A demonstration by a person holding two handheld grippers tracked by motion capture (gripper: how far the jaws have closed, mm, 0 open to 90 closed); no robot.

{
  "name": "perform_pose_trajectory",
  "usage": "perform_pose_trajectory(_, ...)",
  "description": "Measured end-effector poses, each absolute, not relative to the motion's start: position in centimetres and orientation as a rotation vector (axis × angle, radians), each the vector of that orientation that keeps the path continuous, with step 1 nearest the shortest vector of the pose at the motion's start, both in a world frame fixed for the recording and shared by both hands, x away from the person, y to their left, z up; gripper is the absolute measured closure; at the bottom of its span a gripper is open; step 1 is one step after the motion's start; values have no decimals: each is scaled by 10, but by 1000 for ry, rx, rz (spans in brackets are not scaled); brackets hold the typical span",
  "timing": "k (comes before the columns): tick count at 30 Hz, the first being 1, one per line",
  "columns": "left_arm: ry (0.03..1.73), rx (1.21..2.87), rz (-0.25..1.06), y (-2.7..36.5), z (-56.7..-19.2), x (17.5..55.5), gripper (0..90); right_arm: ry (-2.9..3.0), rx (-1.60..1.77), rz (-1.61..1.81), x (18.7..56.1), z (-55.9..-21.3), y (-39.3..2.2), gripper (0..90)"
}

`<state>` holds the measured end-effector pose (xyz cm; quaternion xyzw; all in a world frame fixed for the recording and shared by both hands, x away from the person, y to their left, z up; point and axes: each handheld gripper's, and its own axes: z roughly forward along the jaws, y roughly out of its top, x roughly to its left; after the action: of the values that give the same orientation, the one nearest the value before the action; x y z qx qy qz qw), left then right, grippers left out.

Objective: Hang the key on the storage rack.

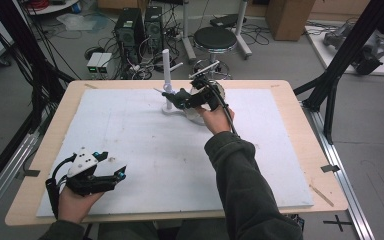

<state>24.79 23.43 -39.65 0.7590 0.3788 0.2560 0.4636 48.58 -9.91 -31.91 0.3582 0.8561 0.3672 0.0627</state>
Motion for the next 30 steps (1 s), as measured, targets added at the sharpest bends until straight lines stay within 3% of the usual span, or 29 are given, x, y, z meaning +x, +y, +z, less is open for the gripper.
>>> perform_pose_trajectory(21, 931, 1864, 626, 235, -396, 247, 219, 2604, 1107, 1076, 488, -326, -94, 421)
perform_pose_trajectory(30, 935, 1859, 625, 235, -397, 247, 219, 2610, 1135, 1074, 489, -329, -94, 362)
